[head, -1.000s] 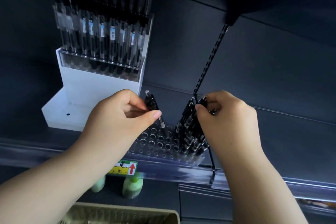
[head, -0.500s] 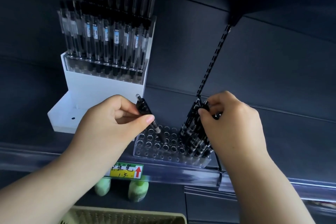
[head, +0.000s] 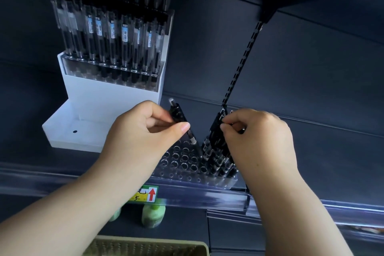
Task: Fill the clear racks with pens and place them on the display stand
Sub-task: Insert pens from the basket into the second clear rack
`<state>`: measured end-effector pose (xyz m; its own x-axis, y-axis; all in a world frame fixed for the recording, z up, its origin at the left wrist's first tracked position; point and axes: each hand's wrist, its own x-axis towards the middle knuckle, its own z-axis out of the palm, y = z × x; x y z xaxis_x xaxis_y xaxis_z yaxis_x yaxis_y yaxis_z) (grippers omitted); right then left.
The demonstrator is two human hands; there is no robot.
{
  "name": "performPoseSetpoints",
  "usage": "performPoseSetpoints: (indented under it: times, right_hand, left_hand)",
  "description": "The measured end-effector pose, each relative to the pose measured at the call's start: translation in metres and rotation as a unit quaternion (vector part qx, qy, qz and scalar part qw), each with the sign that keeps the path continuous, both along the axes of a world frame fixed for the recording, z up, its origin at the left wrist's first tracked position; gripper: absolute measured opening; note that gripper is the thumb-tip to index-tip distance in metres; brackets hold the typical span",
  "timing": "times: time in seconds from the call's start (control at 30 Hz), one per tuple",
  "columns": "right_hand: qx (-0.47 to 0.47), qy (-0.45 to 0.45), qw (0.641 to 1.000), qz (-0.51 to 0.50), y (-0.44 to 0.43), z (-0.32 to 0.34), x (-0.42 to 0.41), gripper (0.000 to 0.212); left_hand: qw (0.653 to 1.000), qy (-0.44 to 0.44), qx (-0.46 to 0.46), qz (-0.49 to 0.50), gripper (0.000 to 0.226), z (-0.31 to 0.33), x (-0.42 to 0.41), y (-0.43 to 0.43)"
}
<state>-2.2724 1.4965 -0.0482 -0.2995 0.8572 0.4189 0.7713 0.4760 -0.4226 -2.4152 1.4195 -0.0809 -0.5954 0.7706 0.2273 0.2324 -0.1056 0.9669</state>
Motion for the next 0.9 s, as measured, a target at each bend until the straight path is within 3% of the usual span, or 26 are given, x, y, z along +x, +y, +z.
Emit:
performPoseSetpoints:
  times: [0.23, 0.5, 0.73, 0.9]
  right_hand:
    - [0.056, 0.048, 0.997, 0.028, 0.0, 0.004, 0.008, 0.026]
    - [0.055, 0.066, 0.995, 0.041, -0.001, 0.004, 0.021, 0.024]
    - [0.041, 0.067, 0.996, 0.045, -0.001, 0.002, 0.03, 0.023]
    - [0.042, 0.058, 0.996, 0.057, -0.003, -0.001, 0.03, 0.023]
  left_hand:
    - [0.999, 0.04, 0.007, -0.031, 0.017, -0.006, 0.015, 0.015]
    - [0.993, 0.104, 0.019, -0.049, 0.019, -0.022, 0.028, 0.029]
    - [0.976, 0.208, -0.035, -0.054, 0.03, -0.041, 0.037, 0.034]
    - [0.975, 0.213, -0.034, -0.045, 0.026, -0.046, 0.037, 0.033]
